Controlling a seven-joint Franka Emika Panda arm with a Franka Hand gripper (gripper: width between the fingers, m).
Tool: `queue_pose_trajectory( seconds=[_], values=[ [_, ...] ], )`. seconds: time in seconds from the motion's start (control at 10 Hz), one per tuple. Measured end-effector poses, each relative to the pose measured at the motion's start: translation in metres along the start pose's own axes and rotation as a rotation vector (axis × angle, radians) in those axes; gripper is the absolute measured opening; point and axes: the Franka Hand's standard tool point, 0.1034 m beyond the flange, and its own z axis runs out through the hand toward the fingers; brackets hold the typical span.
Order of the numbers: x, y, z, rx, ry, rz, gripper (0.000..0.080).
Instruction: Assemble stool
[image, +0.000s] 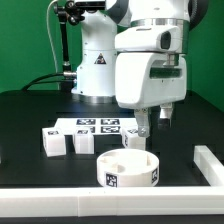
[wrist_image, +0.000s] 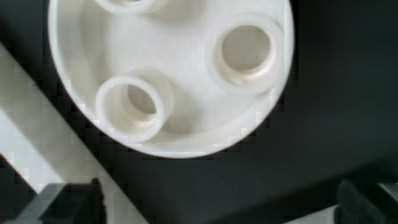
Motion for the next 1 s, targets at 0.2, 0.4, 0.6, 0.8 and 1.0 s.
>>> queue_pose_trajectory(
  seconds=[0.2, 0.4, 0.6, 0.8, 1.0],
  values=[
    [0.0, 0.0, 0.0, -0.002, -0.003, -0.002, 0.0649],
    [0.0, 0.0, 0.0, -0.002, -0.003, -0.001, 0.0649],
    [-0.022, 0.002, 0.011, 0.015, -0.028, -0.012, 0.0649],
    [-0.031, -0.003, 0.022, 0.034, -0.046, 0.009, 0.0649],
    [-0.034, -0.007, 0.031, 0.048, -0.058, 0.008, 0.0649]
  ],
)
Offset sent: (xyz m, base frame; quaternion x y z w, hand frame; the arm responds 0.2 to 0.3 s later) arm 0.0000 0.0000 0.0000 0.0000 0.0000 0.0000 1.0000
